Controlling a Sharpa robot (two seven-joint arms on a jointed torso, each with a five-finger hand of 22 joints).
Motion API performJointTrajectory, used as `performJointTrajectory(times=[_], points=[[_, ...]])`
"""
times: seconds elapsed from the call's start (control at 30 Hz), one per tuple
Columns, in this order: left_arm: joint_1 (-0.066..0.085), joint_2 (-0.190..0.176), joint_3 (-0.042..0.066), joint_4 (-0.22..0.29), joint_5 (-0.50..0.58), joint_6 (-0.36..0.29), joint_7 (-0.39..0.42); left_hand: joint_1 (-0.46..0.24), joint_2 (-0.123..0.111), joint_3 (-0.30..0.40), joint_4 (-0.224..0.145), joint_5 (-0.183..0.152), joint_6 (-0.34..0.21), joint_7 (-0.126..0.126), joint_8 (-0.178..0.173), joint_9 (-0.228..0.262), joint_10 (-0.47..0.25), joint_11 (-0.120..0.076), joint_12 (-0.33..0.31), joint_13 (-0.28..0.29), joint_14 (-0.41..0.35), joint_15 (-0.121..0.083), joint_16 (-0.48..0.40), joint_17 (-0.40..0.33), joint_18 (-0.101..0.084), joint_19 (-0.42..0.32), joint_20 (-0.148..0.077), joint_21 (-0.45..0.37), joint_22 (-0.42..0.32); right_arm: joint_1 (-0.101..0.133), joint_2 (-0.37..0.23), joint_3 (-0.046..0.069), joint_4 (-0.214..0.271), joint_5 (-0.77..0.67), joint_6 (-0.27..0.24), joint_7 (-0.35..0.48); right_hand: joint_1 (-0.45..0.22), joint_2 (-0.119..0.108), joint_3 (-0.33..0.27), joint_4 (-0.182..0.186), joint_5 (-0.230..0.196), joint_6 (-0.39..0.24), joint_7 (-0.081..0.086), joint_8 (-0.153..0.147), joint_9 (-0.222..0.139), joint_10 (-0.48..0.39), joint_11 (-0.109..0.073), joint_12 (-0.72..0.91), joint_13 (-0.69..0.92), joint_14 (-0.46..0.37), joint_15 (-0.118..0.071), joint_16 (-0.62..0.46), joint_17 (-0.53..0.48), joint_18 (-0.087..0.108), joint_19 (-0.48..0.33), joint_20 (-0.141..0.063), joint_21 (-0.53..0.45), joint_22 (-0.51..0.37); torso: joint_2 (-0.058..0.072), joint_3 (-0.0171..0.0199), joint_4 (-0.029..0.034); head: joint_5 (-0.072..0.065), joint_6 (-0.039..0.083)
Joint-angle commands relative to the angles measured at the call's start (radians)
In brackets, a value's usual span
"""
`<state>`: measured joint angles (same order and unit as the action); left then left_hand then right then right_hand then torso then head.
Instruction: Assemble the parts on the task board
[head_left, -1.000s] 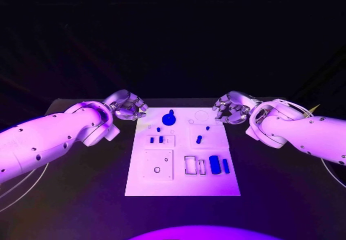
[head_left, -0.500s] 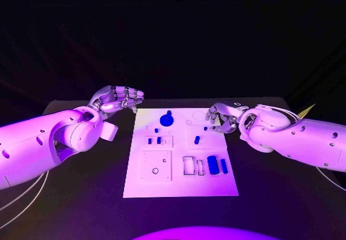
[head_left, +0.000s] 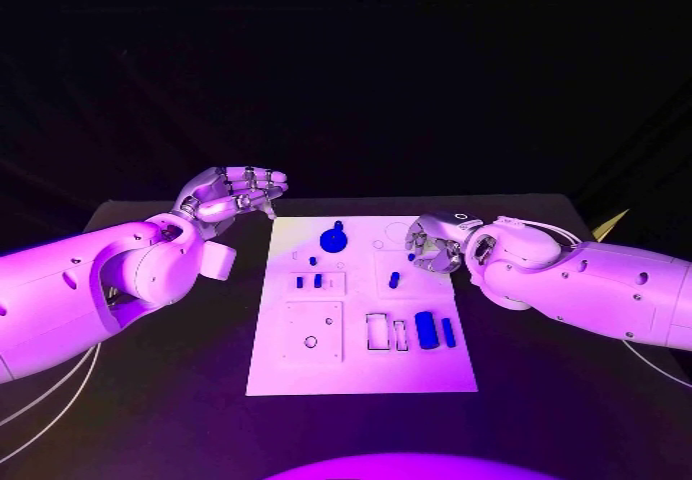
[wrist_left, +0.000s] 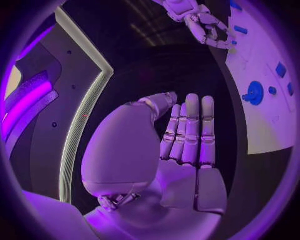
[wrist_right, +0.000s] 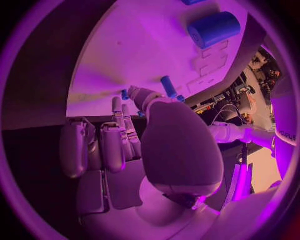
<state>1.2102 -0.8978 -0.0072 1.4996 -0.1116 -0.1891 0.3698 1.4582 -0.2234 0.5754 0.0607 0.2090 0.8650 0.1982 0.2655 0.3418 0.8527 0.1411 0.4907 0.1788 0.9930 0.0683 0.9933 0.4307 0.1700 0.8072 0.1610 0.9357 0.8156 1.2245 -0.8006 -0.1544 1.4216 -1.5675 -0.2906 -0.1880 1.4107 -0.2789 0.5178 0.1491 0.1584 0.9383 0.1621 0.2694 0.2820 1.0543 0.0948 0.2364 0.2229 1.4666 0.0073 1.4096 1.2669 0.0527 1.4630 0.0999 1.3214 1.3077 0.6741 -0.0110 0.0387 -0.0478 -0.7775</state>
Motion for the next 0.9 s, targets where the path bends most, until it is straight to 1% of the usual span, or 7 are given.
performJointTrajectory(times=[0.03,0.23,0.4,0.57,0.67,0.87,0.9], points=[[0.000,-0.001,0.001,0.006,0.026,0.022,0.035,-0.007,0.007,-0.007,0.000,-0.003,0.007,0.000,0.005,-0.001,0.005,0.000,0.003,-0.001,-0.007,-0.003,-0.004,-0.002,0.014,-0.006,0.002,-0.005,-0.002,-0.003,0.008,0.000,-0.006,-0.031,0.013,-0.017,-0.011,0.009,0.022,-0.007,-0.018,0.011,-0.001,-0.005,0.002,0.018,-0.001,-0.013,-0.013,0.041,0.004,-0.003,-0.002,0.000,0.027,0.006,-0.001,0.131,0.000,0.0007,-0.0016,0.001,0.000],[0.000,-0.003,0.001,0.009,0.026,0.021,0.035,-0.007,0.007,-0.007,0.000,-0.003,0.007,0.000,0.005,-0.001,0.005,0.000,0.003,-0.001,-0.007,-0.003,-0.004,-0.002,0.014,-0.006,0.002,-0.005,-0.002,-0.007,0.024,0.000,-0.021,-0.032,0.009,-0.022,-0.015,0.020,0.047,-0.014,-0.021,0.022,-0.003,-0.006,0.004,0.036,-0.003,-0.021,-0.025,0.042,0.001,-0.002,-0.001,-0.001,0.028,0.005,0.002,0.134,0.000,0.0016,-0.0008,0.000,-0.002],[0.000,-0.005,0.001,0.011,0.027,0.021,0.035,-0.007,0.008,-0.007,0.000,-0.002,0.007,0.001,0.005,-0.002,0.006,0.000,0.003,-0.002,-0.008,-0.003,-0.005,-0.003,0.014,-0.006,0.002,-0.007,-0.003,-0.011,0.032,0.000,-0.030,-0.032,0.010,-0.024,-0.020,0.027,0.061,-0.020,-0.019,0.032,-0.006,-0.004,0.007,0.049,-0.005,-0.025,-0.033,0.042,-0.001,0.000,0.000,-0.002,0.029,0.004,0.005,0.136,0.000,0.0011,-0.0014,-0.002,-0.002],[0.000,-0.006,0.001,0.012,0.027,0.018,0.033,-0.007,0.008,-0.007,0.000,-0.002,0.007,0.001,0.005,-0.002,0.006,0.000,0.003,-0.002,-0.008,-0.003,-0.005,-0.003,0.014,-0.006,0.002,-0.007,-0.003,-0.015,0.040,0.000,-0.034,-0.032,0.013,-0.025,-0.028,0.039,0.081,-0.033,-0.019,0.053,-0.012,0.003,0.014,0.076,-0.012,-0.028,-0.041,0.043,-0.006,0.002,0.001,-0.002,0.031,0.000,0.010,0.140,0.000,0.0008,-0.0022,-0.001,-0.005],[0.000,-0.006,0.001,0.012,0.028,0.017,0.030,-0.007,0.008,-0.007,0.000,-0.002,0.007,0.001,0.005,-0.002,0.006,0.000,0.003,-0.002,-0.008,-0.003,-0.005,-0.003,0.014,-0.006,0.002,-0.007,-0.003,-0.017,0.043,0.000,-0.036,-0.036,0.024,-0.028,-0.031,0.042,0.085,-0.038,-0.019,0.059,-0.015,0.006,0.016,0.084,-0.014,-0.029,-0.042,0.043,-0.008,0.002,0.001,-0.003,0.032,-0.001,0.011,0.141,-0.001,0.0007,-0.0017,-0.001,-0.007],[0.000,-0.007,0.001,0.013,0.028,0.013,0.028,-0.006,0.010,-0.011,-0.002,-0.002,0.008,0.002,0.006,-0.002,0.008,0.001,0.003,-0.005,-0.001,-0.003,-0.001,-0.002,0.014,-0.004,0.001,-0.008,-0.004,-0.019,0.046,0.000,-0.040,-0.057,0.056,-0.043,-0.035,0.059,0.102,-0.061,-0.022,0.087,-0.027,0.019,0.029,0.115,-0.025,-0.038,-0.049,0.046,-0.015,0.007,0.008,-0.004,0.033,-0.011,0.018,0.147,-0.001,0.0003,-0.0024,-0.003,-0.009],[0.000,-0.007,0.001,0.013,0.028,0.013,0.027,-0.006,0.010,-0.011,-0.002,-0.002,0.008,0.002,0.006,-0.002,0.008,0.001,0.003,-0.005,-0.001,-0.003,-0.001,-0.002,0.014,-0.004,0.001,-0.008,-0.004,-0.019,0.047,0.000,-0.040,-0.061,0.058,-0.045,-0.034,0.063,0.108,-0.070,-0.032,0.090,-0.028,0.020,0.031,0.120,-0.026,-0.042,-0.051,0.047,-0.017,0.010,0.012,-0.005,0.034,-0.013,0.021,0.148,-0.001,0.0005,-0.0025,-0.003,-0.010]])
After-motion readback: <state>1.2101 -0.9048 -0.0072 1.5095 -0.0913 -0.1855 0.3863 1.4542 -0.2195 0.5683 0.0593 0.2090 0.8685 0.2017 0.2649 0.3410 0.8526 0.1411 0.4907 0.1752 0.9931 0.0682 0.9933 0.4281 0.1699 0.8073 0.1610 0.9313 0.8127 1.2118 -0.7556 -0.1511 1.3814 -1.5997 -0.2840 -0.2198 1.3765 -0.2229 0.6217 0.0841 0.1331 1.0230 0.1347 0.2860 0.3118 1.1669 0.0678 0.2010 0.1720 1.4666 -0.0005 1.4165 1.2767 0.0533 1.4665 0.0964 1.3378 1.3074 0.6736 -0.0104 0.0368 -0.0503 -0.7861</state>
